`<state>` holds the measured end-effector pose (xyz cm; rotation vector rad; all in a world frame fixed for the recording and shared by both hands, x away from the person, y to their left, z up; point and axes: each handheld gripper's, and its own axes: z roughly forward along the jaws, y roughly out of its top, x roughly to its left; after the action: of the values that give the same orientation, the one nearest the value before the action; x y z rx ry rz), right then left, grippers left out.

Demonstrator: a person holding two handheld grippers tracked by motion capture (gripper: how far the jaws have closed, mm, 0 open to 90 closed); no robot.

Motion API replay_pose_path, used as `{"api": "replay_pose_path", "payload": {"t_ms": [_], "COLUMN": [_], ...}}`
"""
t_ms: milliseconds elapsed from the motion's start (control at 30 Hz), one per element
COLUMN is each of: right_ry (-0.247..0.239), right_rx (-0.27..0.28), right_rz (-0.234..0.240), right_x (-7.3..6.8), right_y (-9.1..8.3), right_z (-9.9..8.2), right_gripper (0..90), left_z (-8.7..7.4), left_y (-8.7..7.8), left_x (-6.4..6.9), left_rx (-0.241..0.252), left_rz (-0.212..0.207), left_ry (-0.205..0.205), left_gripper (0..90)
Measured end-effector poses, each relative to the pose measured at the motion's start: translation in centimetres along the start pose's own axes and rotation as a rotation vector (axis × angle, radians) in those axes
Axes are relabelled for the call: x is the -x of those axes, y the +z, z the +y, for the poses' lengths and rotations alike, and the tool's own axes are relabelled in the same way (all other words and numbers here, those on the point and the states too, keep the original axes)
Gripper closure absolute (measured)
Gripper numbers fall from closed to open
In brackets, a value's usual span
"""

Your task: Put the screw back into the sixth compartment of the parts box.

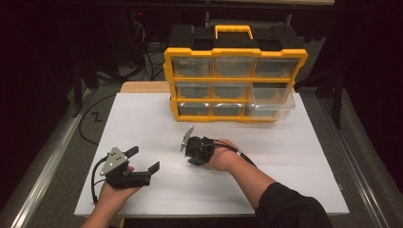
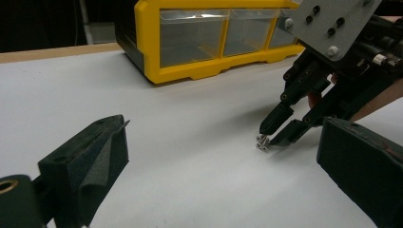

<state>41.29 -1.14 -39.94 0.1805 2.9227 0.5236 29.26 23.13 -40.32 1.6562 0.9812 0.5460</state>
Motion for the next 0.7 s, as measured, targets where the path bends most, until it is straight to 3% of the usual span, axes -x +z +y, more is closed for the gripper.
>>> {"api": "replay_pose_path", "payload": {"t_ms": [200, 500, 700], "right_ry": [-0.007, 0.005, 0.044], "right_rx": [-0.002, -0.026, -0.037], "right_rz": [0.012, 0.048, 0.074], "right_x": [-0.19, -0.2, 0.06], "right_y": [0.59, 0.51, 0.45], "right_z": [0.19, 0.16, 0.0], "right_gripper": [73.7, 85.0, 86.6], "left_z": [-0.02, -0.03, -0.03], "left_y": [-0.03, -0.08, -0.09], "left_x": [-0.04, -0.05, -0.06], "left_rx": [-0.001, 0.0, -0.001], "left_rz": [0.001, 0.001, 0.001], "left_ry": [-0.001, -0.002, -0.002], "left_gripper": [3.8, 3.9, 3.9]}}
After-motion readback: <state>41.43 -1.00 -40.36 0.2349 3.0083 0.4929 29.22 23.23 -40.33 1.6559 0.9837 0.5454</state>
